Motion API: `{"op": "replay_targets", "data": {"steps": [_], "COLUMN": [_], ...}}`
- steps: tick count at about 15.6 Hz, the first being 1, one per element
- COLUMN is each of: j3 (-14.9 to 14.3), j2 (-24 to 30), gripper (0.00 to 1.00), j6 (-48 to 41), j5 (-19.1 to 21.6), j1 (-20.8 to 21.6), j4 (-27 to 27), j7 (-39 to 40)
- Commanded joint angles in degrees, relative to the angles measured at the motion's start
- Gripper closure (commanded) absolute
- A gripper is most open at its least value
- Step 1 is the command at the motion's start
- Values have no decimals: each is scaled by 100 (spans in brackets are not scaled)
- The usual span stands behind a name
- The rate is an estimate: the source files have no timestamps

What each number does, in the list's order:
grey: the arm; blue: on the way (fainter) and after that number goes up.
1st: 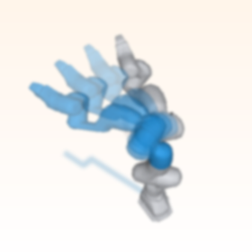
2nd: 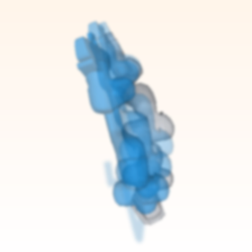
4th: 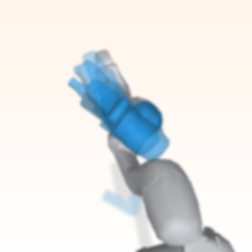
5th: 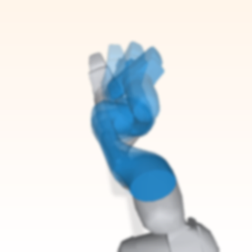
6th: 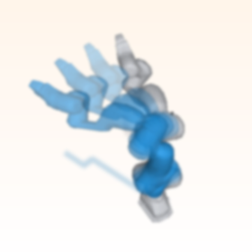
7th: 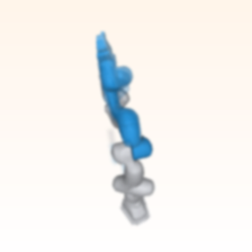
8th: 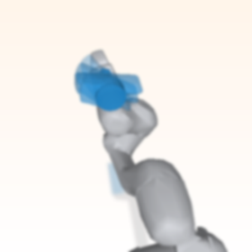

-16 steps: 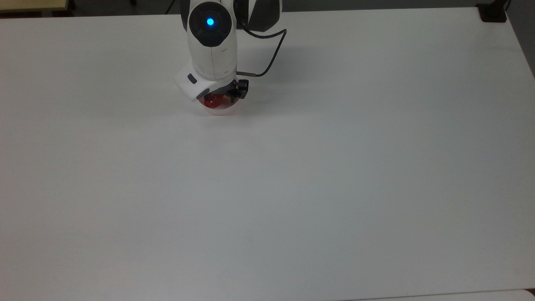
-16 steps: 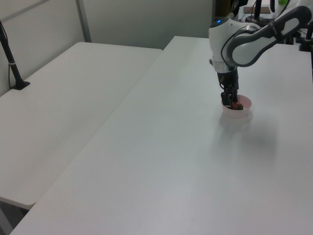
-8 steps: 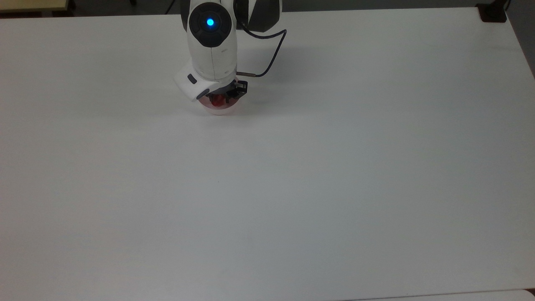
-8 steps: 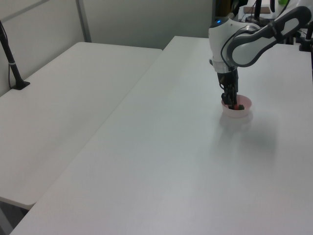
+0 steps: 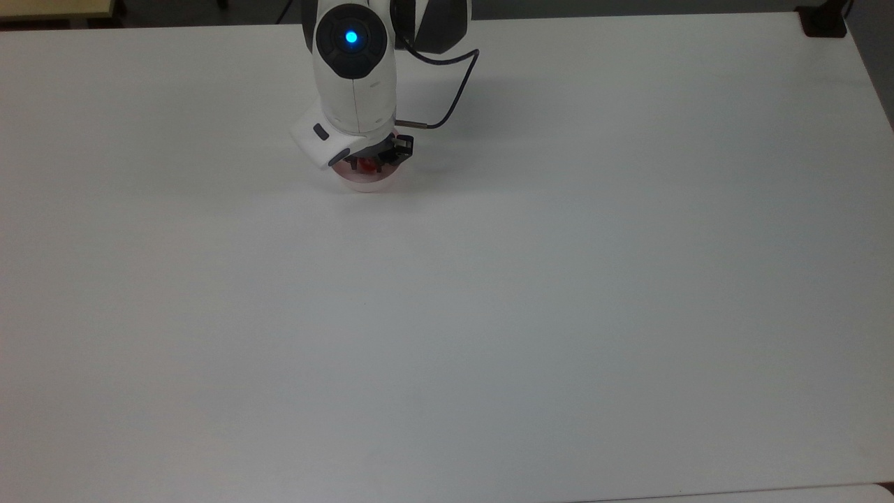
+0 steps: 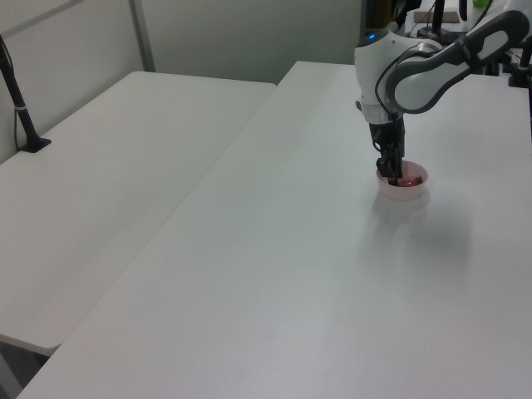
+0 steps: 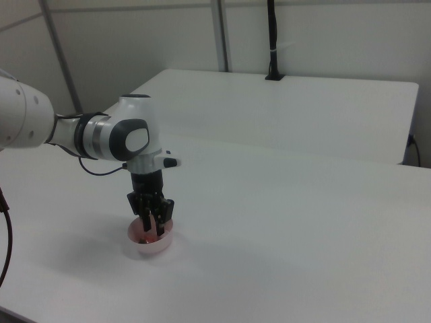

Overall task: Pick up strawberry from bowl
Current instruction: 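Close the gripper on the red strawberry inside the bowl, then lift the strawberry out of the bowl and carry it aside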

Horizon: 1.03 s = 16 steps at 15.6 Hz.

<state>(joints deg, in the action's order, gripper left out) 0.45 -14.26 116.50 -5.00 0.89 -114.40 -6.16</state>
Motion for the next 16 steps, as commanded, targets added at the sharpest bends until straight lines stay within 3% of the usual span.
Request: {"op": "replay_targets", "data": {"steps": [1, 6, 9, 13, 16], "j3": [-10, 16, 16, 25, 34], "j2": [195, 187, 143, 134, 239], "gripper": [13, 9, 19, 52, 58], "j6": [-407, -496, -426, -417, -496], "j5": [-88, -317, -458, -449, -414], "j1": [17, 78, 78, 61, 26], "j4": [-74, -231, -302, -293, -267], "j7": [0, 0, 9, 18, 62]}}
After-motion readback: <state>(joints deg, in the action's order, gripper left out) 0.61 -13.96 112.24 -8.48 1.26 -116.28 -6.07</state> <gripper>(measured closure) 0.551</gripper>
